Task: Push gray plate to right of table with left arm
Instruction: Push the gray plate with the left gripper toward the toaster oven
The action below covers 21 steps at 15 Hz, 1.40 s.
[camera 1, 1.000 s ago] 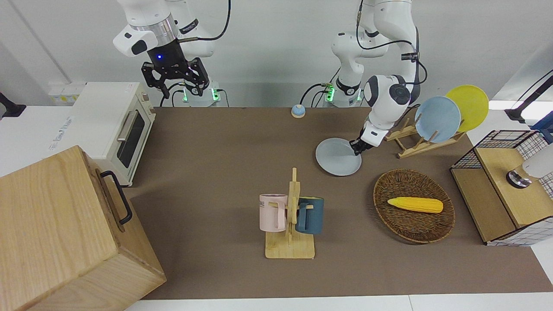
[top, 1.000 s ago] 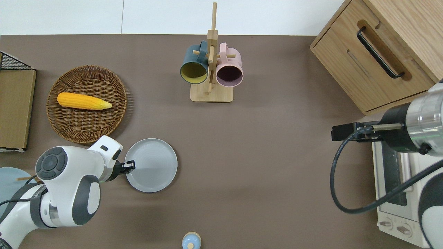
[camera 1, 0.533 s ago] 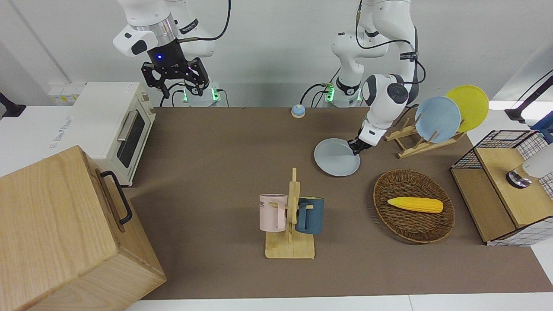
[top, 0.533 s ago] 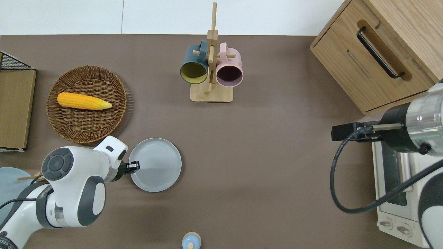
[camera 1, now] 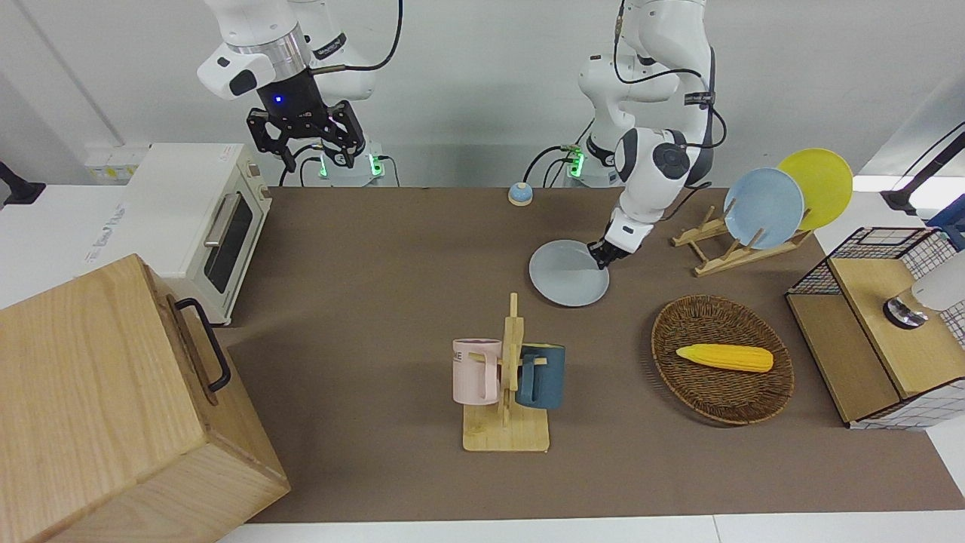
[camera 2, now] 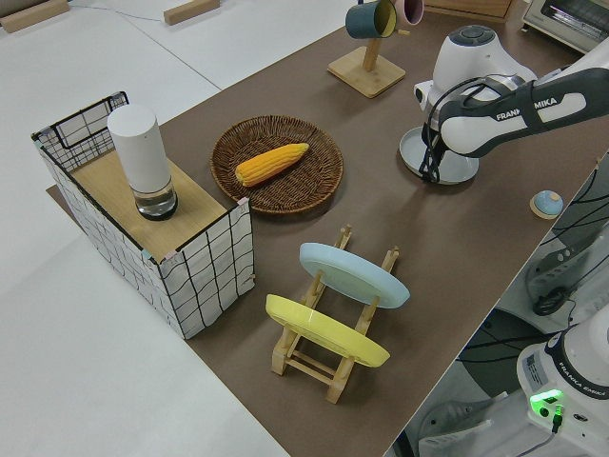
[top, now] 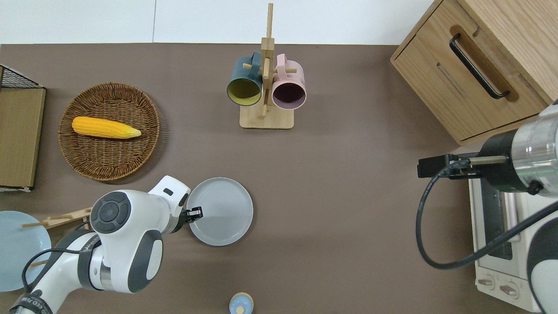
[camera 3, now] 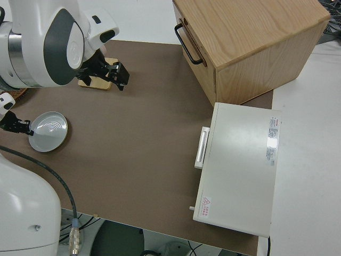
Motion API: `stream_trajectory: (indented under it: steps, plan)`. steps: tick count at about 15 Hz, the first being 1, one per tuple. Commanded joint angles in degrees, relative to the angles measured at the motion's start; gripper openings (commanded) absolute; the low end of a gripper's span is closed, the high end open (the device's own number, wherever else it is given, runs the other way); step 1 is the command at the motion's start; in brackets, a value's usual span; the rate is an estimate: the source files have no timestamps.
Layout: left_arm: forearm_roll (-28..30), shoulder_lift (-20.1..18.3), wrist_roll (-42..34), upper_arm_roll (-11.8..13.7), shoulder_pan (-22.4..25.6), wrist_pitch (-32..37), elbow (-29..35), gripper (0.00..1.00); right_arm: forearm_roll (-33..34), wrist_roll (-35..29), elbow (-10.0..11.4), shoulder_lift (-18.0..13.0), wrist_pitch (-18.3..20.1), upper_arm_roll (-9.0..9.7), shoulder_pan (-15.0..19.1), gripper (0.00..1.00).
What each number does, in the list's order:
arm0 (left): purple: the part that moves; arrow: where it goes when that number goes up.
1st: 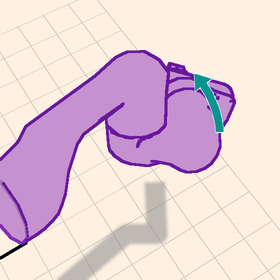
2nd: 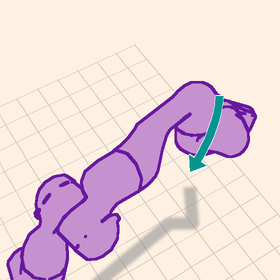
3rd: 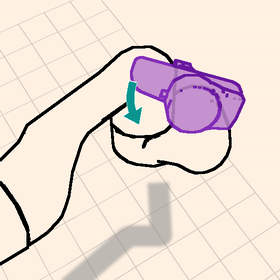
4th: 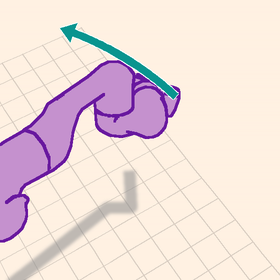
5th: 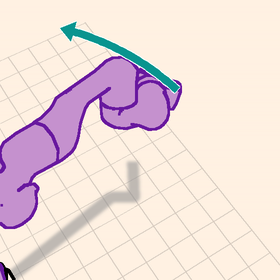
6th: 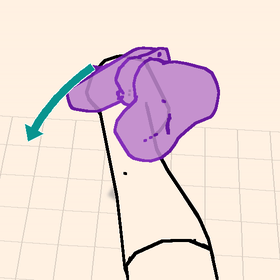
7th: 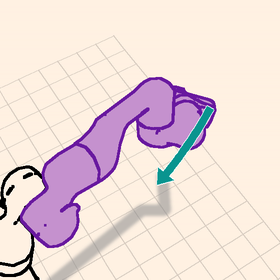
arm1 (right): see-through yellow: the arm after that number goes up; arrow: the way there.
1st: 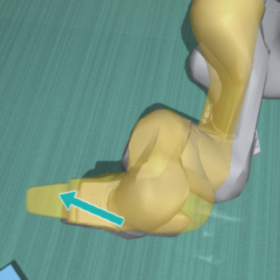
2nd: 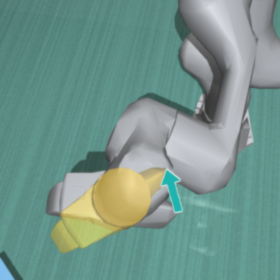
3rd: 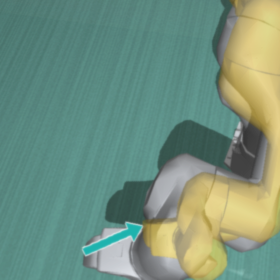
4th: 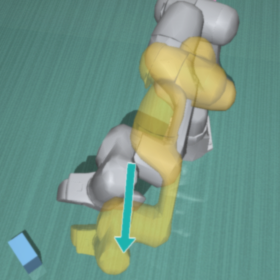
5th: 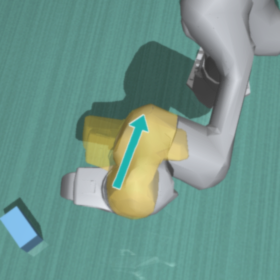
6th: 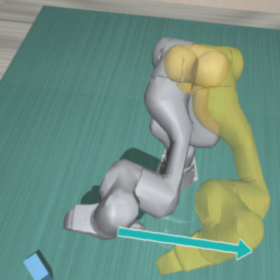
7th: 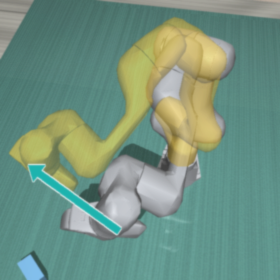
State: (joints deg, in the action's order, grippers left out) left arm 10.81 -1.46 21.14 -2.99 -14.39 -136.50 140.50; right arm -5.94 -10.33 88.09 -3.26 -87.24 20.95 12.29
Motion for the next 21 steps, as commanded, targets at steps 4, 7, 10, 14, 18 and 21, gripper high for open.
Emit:
stream_trajectory:
  steps: [4,7,10,14,18,21]
  plan:
    - [3.9,1.1,8.5,0.3,-8.5,-4.0,0.4,0.00,-0.9,-0.1,-0.8,0.4,0.3,0.23,0.4,0.996]
    - [4.2,1.2,12.5,0.3,-11.4,-5.5,0.2,0.00,-0.9,-0.1,-0.8,0.4,0.3,0.23,0.4,0.996]
    - [5.2,3.3,16.2,-0.1,-14.3,-7.3,-1.4,0.00,-0.9,-0.1,-0.8,0.4,0.3,0.23,0.4,0.996]
    - [5.2,6.4,21.0,-3.1,-15.0,-10.8,-2.8,0.00,-0.9,-0.1,-0.8,0.4,0.3,0.23,0.4,0.996]
    - [5.2,9.0,26.0,-7.0,-15.1,-13.5,-4.7,0.00,-0.9,-0.1,-0.8,0.4,0.3,0.23,0.4,0.996]
    - [4.8,10.3,29.6,-8.4,-15.8,-14.0,-7.2,0.00,-0.9,-0.1,-0.8,0.4,0.3,0.23,0.4,0.996]
